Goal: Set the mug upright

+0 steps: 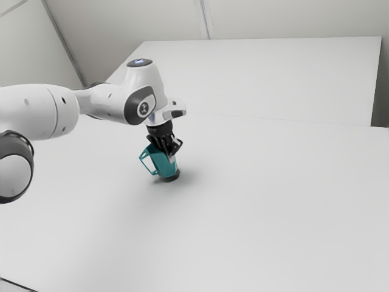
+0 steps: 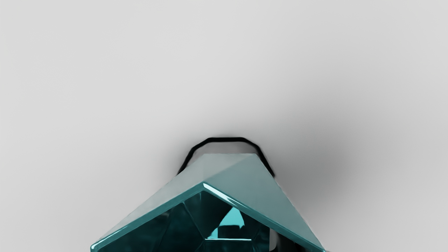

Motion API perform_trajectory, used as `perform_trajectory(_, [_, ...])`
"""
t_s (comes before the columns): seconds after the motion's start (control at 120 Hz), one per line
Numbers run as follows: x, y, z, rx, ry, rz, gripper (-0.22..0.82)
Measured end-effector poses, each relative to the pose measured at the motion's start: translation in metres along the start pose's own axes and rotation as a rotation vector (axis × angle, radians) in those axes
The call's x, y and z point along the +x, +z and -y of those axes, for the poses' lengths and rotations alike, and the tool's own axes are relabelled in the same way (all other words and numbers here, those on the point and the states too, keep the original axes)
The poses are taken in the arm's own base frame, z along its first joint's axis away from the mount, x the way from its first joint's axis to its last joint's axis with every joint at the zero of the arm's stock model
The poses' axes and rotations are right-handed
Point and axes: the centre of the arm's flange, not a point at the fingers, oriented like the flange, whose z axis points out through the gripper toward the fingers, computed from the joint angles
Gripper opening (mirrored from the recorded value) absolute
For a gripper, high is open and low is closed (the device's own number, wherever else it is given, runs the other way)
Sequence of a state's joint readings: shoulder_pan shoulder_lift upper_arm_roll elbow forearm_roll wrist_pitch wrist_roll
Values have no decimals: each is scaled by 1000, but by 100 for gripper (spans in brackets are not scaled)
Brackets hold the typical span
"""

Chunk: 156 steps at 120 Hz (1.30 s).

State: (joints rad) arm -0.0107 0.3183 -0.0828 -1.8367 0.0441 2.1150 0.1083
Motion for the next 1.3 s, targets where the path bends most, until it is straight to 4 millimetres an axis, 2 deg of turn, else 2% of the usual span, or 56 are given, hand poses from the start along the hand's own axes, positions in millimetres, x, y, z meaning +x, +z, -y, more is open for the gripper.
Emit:
perform_trajectory(0.342, [1, 7, 0, 2, -6, 9, -18])
perform_trajectory(0.55, [1, 7, 1, -2, -9, 9, 26])
perform_trajectory(0.633, [1, 7, 1, -2, -8, 8, 37])
perform_trajectory(0.733, [2, 2, 1, -1, -8, 2, 46])
perform_trajectory(0.9, [0, -28, -1, 6, -5, -38, 54])
perform_trajectory(1.067, [-12, -78, -6, 14, -3, -82, 57])
perform_trajectory(1.183, [-12, -113, -5, 13, -5, -94, 59])
perform_trajectory(1.3, [-13, -135, -3, 1, -13, -77, 59])
